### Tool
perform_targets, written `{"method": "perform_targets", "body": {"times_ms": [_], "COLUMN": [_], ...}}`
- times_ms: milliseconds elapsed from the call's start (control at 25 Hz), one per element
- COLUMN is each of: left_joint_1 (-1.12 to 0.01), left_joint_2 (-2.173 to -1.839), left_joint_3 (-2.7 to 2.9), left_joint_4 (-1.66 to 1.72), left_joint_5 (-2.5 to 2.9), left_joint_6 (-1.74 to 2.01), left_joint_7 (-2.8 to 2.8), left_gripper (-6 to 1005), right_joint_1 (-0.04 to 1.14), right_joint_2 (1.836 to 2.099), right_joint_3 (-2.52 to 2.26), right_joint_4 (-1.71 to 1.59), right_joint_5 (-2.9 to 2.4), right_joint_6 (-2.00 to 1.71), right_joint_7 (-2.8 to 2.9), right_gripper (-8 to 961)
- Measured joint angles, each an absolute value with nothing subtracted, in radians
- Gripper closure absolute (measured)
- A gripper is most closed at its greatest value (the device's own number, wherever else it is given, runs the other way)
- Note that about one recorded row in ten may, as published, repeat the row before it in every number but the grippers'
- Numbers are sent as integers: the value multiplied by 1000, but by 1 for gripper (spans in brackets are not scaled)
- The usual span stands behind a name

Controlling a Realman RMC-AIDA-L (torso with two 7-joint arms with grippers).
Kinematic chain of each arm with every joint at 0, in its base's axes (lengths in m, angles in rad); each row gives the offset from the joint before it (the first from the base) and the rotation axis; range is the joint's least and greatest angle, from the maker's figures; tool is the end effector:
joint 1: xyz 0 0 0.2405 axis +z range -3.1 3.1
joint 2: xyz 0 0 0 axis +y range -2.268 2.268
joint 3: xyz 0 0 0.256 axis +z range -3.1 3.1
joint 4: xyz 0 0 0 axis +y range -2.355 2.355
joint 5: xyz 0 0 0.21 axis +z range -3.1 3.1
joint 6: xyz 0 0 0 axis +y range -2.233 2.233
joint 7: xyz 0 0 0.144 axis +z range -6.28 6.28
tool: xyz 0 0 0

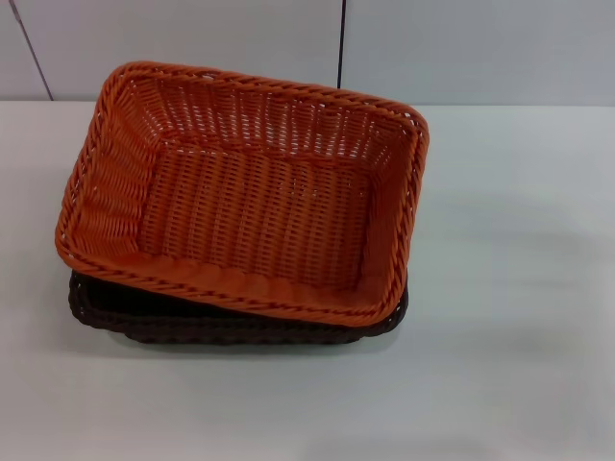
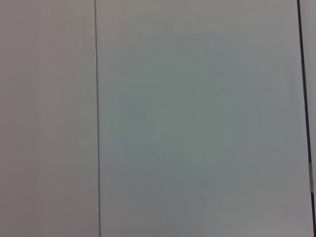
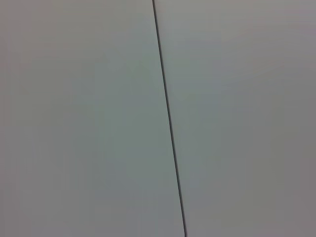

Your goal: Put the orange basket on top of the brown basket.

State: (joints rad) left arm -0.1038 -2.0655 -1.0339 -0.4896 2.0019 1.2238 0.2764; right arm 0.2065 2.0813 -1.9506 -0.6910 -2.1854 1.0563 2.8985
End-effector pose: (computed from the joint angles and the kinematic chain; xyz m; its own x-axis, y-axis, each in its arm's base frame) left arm -0.3875 0.2520 0.0388 0.7642 -0.0597 0.6422 0.6007 0.4284 -0.6750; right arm 0.3155 0.3276 0.0392 0.6562 0.2080 -0.7254 -0.7526 0.2503 -0.6090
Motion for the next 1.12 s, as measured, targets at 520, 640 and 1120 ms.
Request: {"method": "perform_targets", "body": {"times_ms": [520,640,1120], "left_joint_1": [-113,-112,-120], "left_joint_2": [-2069,-2070,-2070], "left_joint_3": [-1031,-1032,-1015], "left_joint_4": [-418,-415,-386], "left_joint_5": [1997,1997,2001], "left_joint_6": [1264,1284,1331], "left_joint_7": [180,156,133], "left_gripper": [277,277,285], "right_joint_1": [220,225,225], "right_joint_2": [2080,2080,2083], "right_joint_3": [-1952,-1952,-1951], "right_joint_4": [-654,-639,-602], "right_joint_5": [-2183,-2183,-2180], "right_joint_6": [1058,1057,1062], "right_joint_7": [2898,2898,2898], "right_gripper": [367,367,367]}}
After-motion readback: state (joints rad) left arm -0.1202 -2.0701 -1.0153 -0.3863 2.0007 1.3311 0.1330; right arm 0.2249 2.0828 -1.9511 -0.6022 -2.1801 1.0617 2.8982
